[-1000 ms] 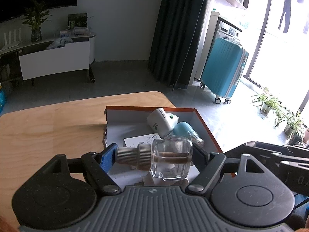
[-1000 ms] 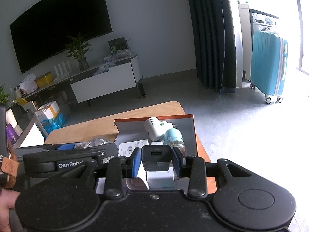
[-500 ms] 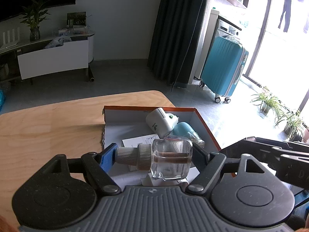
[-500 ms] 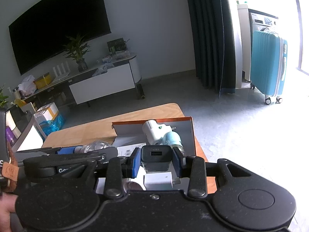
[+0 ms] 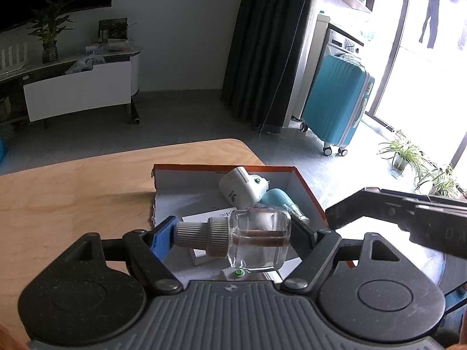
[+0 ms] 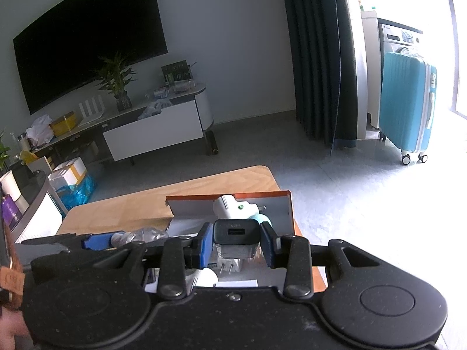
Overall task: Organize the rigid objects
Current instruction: 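Hold the bottle and charger over the tray with both grippers, lowering slowly, then lower the black charger into the tray and open the right gripper while the left gripper lowers the bottle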
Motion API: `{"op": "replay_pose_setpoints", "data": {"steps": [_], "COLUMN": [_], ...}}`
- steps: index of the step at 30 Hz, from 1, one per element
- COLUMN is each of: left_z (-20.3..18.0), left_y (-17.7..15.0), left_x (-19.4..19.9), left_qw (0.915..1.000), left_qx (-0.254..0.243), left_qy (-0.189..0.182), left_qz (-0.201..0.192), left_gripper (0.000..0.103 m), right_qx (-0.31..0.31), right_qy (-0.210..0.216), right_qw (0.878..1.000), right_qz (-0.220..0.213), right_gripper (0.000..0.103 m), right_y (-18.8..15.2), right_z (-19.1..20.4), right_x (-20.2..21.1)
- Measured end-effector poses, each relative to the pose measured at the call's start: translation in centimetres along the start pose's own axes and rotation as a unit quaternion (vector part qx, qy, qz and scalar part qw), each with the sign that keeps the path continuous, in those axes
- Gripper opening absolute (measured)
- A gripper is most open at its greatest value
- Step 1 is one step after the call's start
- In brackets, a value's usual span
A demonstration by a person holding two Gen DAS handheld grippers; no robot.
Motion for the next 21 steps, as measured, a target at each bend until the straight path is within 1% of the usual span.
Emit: {"op": "replay_pose_setpoints", "data": {"steps": [11,21], "left_z": [-0.1,-0.3], "left_y": [0.0,0.2], "left_x": [-0.8,-1.6], "left_qw": [1.0000,0.9999], "left_qx": [-0.001,-0.006], "left_qy": [-0.003,-0.008], "left_qz": [0.006,0.012], "left_gripper": [0.081,0.081], "right_qx": [0.001,0.004], "right_qy": [0.003,0.002], "right_qw": [1.000,1.000], "right_qz": [0.004,0.006], "right_gripper": [0.043,0.043], "right_y": [1.0,1.2], "right_z": [-0.1,-0.2], "right_x": [-1.4,-2.3]}}
Point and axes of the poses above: each gripper's, at about its wrist camera, not at the fingertips, and x roughly against the way its jaws point, z to its left, y to its top, the point moved 5 cm from there along -x, roughly the way its jaws point, and after that the axes turned 2 degrees about x, right-handed, at the moved point
